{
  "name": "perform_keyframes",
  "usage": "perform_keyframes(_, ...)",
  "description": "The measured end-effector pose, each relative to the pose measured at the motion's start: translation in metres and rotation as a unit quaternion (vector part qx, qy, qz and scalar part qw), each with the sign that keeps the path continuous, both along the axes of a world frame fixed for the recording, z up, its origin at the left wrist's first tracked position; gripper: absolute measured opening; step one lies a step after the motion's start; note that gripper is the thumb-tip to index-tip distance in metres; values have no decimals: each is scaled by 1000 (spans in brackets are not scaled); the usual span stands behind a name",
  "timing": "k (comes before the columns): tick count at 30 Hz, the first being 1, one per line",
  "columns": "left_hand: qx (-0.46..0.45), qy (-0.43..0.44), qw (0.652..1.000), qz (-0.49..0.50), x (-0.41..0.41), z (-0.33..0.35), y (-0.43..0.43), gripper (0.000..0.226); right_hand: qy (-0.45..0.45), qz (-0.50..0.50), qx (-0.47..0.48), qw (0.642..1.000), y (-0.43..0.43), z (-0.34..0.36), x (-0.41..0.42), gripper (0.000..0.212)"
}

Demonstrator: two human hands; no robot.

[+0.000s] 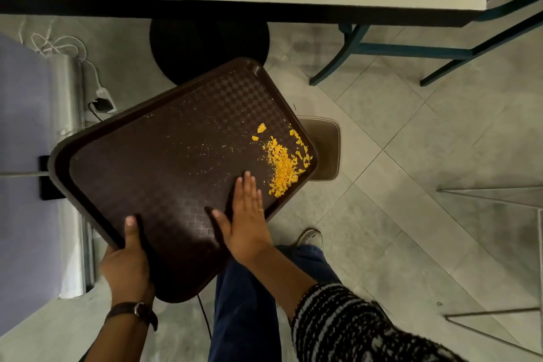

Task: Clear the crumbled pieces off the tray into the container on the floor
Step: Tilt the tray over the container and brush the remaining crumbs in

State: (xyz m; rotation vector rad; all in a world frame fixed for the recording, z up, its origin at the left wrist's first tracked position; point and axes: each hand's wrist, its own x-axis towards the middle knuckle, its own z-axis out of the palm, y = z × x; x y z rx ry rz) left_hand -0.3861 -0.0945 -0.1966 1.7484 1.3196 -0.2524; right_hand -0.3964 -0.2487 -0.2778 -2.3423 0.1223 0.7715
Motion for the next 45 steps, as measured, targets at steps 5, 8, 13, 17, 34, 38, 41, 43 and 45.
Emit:
perform_keyframes(5, 1, -9, 1000, 0, 2, -3, 7, 74, 18, -90, -66, 994, -36, -23, 27, 87)
perform_keyframes(8, -4, -15, 1000, -1, 3, -4, 4, 71, -37, -55, -51, 997, -38, -19, 51, 92)
perform_keyframes(13, 4, -6, 1000, -19, 4, 0, -7, 67, -104, 61, 10, 993, 0, -7, 73, 80)
perform_keyframes(17, -1, -1, 1000, -3, 4, -1, -2, 68, -80, 2, -19, 997, -13, -19, 81, 82)
perform_keyframes(34, -43, 70, 997, -12, 28, -37, 70, 85, -154, -24, 114, 981, -146, -29, 115, 45)
perform_keyframes(38, -54, 46, 997, 5, -16, -147, 169, 89, -134, 41, 117, 983, -160, -42, 114, 47)
perform_keyframes(41, -5, 61, 998, -26, 30, -85, 106, 87, -126, -10, 130, 983, -163, -49, 97, 46)
perform_keyframes(43, -14, 56, 997, -42, 30, -79, 97, 91, -123, -42, 140, 982, -164, -51, 83, 44)
perform_keyframes(45, -52, 48, 997, -18, 27, -80, 94, 87, -121, -57, 140, 981, -163, -51, 71, 43)
